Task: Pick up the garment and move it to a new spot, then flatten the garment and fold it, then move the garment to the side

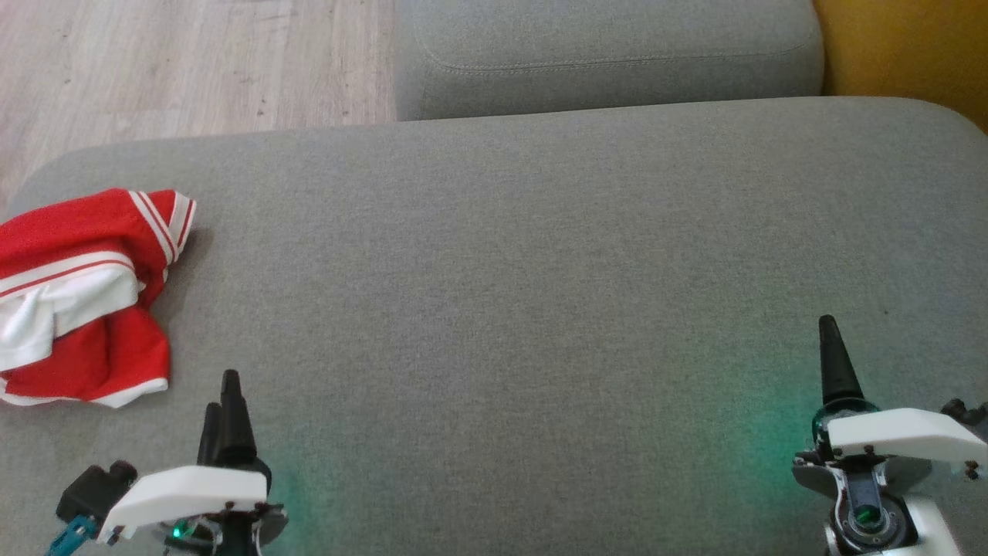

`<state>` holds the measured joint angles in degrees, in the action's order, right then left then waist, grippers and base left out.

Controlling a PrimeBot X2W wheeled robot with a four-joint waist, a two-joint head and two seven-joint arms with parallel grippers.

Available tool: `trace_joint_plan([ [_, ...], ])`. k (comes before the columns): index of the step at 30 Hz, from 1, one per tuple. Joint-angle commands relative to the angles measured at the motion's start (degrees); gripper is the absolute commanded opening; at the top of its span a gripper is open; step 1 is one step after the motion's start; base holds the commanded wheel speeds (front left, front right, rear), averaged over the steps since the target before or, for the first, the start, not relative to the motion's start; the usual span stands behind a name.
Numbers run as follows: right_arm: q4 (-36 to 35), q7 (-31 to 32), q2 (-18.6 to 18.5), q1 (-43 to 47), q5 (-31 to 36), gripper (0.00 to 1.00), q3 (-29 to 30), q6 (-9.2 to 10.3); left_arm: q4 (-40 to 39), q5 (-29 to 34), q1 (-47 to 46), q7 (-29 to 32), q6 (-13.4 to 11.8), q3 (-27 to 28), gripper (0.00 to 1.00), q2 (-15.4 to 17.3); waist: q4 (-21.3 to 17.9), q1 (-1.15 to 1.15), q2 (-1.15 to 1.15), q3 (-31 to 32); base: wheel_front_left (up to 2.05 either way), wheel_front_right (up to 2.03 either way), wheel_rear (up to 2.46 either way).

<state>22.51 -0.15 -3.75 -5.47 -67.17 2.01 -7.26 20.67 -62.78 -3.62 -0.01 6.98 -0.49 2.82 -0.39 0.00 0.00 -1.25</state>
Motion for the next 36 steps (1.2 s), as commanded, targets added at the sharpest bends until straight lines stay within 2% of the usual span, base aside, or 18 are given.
trace_joint_plan([
  [1, -1.5, -0.7, -1.2, -3.9, 2.0, 1.00, -0.8, -0.09, -1.5, 2.2, -3.3, -0.8, -0.4, -0.1, 1.00, 1.1, -0.1, 0.00, 0.00, 0.0, 0.00, 0.00, 0.00],
  [23, 1.4, -4.3, -1.6, -7.1, 18.3, 1.00, -3.8, -0.13, 1.2, 17.7, -6.1, -4.4, -2.8, -5.0, 1.00, 2.7, -0.5, 0.00, 0.00, -0.7, 0.00, 0.00, 0.00],
  [36, 3.9, -6.6, -1.9, -8.1, 29.7, 1.00, -5.5, -0.15, 3.4, 27.6, -6.7, -6.7, -5.0, -8.0, 1.00, 3.5, -0.6, 0.00, 0.00, -1.3, 0.00, 0.00, 0.00],
])
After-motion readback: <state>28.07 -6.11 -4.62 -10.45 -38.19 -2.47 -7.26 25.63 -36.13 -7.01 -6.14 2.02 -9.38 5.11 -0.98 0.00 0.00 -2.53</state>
